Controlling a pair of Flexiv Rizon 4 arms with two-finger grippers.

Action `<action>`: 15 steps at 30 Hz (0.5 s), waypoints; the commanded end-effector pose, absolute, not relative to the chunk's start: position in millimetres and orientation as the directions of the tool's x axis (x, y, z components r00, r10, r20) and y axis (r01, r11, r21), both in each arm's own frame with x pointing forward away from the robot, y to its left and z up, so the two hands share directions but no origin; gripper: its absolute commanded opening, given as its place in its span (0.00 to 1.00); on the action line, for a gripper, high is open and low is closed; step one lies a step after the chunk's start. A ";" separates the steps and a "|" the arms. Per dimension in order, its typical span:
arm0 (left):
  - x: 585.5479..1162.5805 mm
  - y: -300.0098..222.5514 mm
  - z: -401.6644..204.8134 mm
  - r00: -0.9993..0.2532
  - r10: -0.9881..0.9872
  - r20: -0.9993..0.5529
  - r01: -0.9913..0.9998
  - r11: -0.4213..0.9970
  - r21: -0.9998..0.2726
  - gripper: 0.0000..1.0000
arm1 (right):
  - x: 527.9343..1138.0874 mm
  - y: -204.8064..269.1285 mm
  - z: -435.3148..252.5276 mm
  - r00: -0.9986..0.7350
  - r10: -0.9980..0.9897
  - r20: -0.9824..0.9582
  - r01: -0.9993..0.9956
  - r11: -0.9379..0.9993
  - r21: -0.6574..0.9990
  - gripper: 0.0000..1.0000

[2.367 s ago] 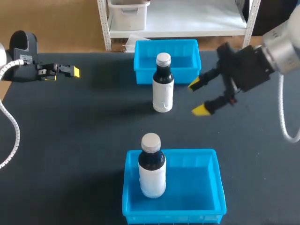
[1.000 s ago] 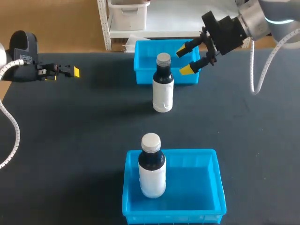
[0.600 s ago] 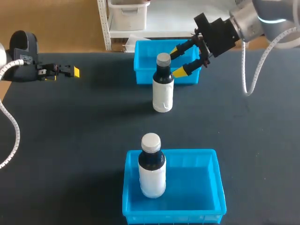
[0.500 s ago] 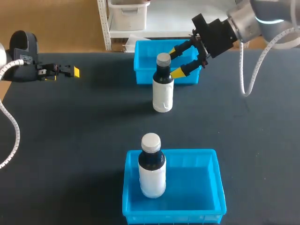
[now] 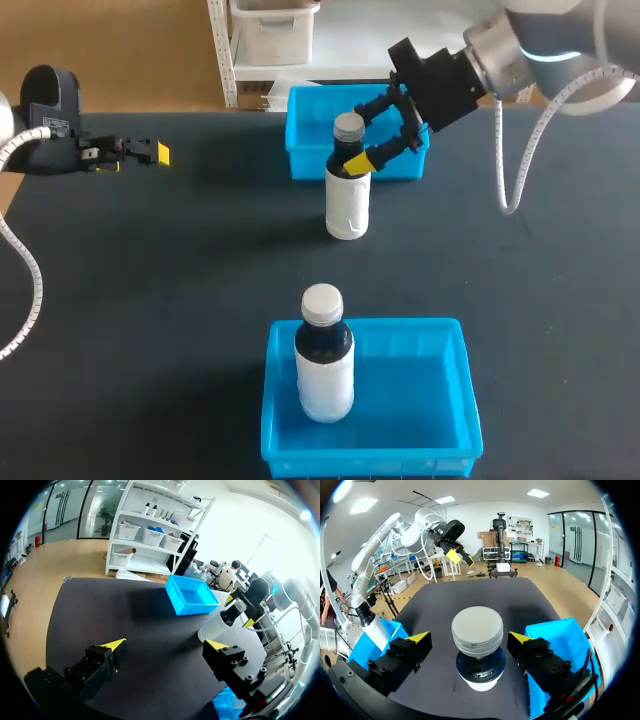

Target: Pick up the bottle, and place it in the far bin if it is heavy, or in the near bin if it is light.

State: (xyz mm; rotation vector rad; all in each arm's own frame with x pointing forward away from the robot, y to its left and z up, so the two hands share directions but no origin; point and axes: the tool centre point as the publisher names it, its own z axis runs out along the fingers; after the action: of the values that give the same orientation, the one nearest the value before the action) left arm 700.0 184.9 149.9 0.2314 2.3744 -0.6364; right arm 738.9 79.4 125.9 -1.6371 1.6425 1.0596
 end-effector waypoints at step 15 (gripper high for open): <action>700.0 184.9 149.9 -0.767 0.000 -0.642 0.321 0.866 -0.383 1.00 | 745.9 86.5 116.4 -0.104 -0.517 -0.850 -0.986 -0.061 0.158 0.91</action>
State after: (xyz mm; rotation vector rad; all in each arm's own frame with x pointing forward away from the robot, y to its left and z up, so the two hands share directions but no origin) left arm 700.0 185.0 149.9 0.2314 2.3744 -0.6364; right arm 743.7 86.3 116.6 -1.6128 1.6634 1.0807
